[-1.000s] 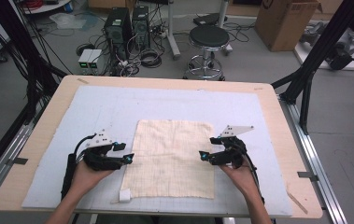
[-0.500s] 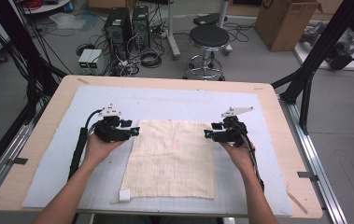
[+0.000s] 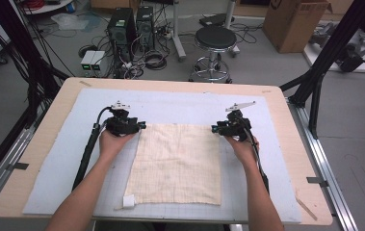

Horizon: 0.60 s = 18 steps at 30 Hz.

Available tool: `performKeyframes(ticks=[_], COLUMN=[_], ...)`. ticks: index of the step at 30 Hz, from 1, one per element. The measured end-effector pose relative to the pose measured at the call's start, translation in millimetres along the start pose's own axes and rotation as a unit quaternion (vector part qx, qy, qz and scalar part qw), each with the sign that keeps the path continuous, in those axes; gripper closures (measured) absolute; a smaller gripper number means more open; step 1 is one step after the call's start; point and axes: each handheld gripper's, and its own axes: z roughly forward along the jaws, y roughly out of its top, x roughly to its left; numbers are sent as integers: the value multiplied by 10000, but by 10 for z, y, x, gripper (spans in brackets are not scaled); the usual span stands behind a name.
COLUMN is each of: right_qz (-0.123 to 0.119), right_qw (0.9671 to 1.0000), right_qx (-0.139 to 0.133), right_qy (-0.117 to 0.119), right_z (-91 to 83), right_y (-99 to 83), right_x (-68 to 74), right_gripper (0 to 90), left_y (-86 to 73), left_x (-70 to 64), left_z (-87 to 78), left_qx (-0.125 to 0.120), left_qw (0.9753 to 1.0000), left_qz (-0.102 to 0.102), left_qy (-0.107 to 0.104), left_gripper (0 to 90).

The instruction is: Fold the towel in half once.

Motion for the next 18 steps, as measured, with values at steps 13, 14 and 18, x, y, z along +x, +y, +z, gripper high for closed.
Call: performKeyframes(ticks=[13,14,18], right_qz=[201,181,40], right_qw=[9988,9989,9988], right_qx=[330,356,480], right_qy=[-312,-252,-123], right_z=[188,192,224], right_y=[-82,-76,-24], right_x=[-110,-105,-62], right_gripper=[757,782,850], left_y=[-66,-67,-64], left_x=[-49,-55,-54], left_z=[161,168,170], left_qx=[231,198,166], left_qw=[9989,9991,9991], left_qz=[159,124,72], left_qy=[381,353,372], left_gripper=[743,783,869])
